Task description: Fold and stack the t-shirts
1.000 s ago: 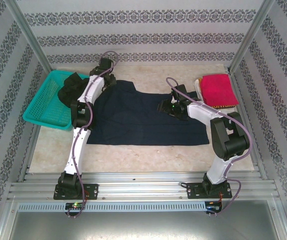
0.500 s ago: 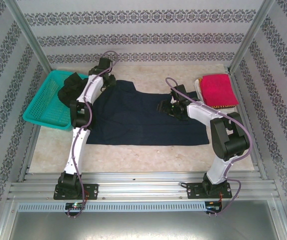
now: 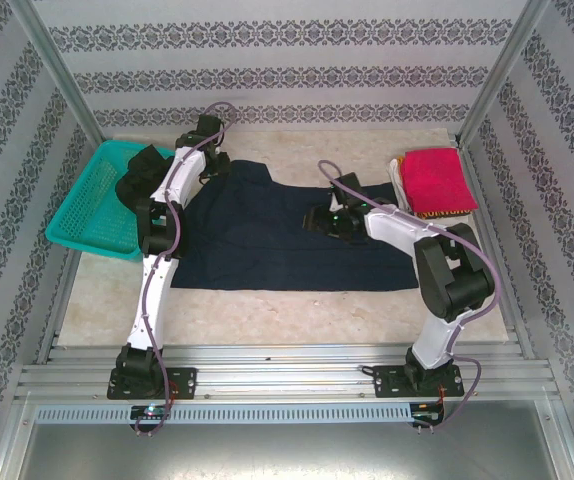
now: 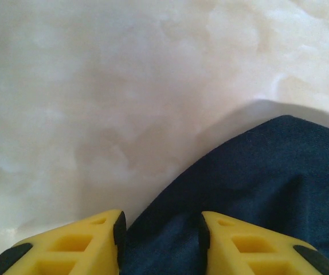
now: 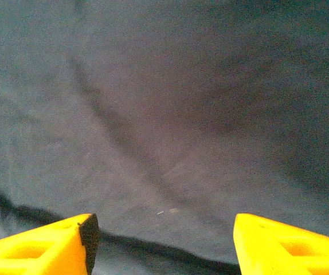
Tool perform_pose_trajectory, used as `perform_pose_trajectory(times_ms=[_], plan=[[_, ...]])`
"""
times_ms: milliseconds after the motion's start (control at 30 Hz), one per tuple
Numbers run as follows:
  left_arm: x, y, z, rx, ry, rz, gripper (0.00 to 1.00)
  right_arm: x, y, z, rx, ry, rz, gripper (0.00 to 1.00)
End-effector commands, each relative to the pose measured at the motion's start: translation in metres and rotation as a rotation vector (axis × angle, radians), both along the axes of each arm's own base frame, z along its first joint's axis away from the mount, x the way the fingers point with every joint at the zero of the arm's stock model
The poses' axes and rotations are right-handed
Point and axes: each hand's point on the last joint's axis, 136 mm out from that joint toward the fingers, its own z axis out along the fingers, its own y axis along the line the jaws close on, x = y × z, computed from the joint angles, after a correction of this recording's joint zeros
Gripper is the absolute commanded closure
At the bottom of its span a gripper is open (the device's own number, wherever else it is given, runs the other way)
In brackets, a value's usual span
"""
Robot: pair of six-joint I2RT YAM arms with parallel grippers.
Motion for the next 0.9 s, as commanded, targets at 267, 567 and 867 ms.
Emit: perform_pose_trajectory(times_ms=[267, 567, 867], plan=[[-0.003, -0.001, 0.026, -0.001, -0.020, -0.006, 0.60, -0.021, 0.148, -0.009, -0.014, -0.063, 0.387, 0.43], [-0.008, 0.002, 0.039, 0.000, -0.021, -0.007, 0.60, -0.049, 0.147, -0.044, 0.031, 0.056, 0.379, 0.45], [-0.010, -0.004, 0.080, -0.039, -0.094, -0.010, 0.57, -0.083, 0.120, -0.065, -0.006, 0.130, 0.345, 0.45]])
